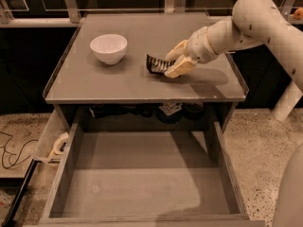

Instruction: Pick rxbar chocolate from top drawer and place on counter

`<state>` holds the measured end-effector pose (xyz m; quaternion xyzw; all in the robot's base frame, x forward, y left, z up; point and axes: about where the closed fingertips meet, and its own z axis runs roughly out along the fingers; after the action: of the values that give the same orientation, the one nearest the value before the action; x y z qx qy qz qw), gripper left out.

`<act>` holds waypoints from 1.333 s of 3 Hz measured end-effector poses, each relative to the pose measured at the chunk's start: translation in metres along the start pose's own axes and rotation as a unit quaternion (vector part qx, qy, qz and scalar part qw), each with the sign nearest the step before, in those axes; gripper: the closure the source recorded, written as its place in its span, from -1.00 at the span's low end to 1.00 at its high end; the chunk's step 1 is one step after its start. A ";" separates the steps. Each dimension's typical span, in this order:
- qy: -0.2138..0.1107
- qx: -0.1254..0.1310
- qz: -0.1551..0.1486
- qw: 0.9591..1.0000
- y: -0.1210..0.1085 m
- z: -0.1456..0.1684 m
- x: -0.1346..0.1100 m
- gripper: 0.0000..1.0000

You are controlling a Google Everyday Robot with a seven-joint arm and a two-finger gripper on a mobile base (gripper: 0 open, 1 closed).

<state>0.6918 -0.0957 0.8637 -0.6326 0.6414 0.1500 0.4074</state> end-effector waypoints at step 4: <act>0.000 0.000 0.001 1.000 -0.001 0.001 0.001 -0.76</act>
Offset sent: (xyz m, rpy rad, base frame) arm 0.0011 -0.0001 -0.0007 0.0008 0.0011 -0.0013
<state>0.6930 -0.0957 0.8630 -0.6320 0.6419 0.1504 0.4073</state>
